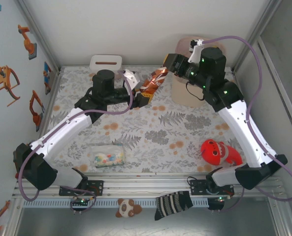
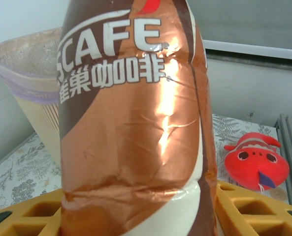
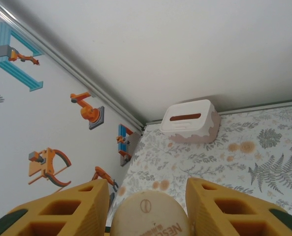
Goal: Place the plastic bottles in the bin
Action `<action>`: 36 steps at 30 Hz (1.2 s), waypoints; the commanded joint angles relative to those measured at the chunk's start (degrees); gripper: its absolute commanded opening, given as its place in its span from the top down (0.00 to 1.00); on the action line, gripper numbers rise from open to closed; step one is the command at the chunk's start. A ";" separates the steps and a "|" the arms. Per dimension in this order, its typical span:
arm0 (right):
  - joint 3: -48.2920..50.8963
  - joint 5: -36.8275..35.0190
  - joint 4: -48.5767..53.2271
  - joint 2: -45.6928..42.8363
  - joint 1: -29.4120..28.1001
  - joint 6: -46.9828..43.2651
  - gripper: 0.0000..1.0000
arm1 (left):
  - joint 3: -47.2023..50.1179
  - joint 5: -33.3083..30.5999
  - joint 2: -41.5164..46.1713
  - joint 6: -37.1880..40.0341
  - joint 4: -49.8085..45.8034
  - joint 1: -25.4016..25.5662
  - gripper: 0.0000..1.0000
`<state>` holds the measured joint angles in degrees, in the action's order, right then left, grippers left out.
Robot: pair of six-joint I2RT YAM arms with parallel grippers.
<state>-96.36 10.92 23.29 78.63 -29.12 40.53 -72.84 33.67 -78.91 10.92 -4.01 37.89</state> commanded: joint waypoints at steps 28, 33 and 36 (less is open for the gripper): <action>-15.53 -21.27 -4.86 11.32 12.14 -18.93 0.77 | 6.53 -9.35 12.01 0.69 -2.89 0.26 0.21; -19.16 -22.07 -11.83 18.84 15.37 -20.64 0.77 | 8.55 -9.68 13.96 -0.60 -2.09 0.26 0.21; -22.64 -22.66 -14.17 23.98 16.78 -22.46 0.78 | 9.11 -9.63 14.56 -1.16 -2.12 0.26 0.21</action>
<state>-115.44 -9.28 14.59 99.72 -13.34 21.10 -64.34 24.23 -65.76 10.74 -5.98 37.91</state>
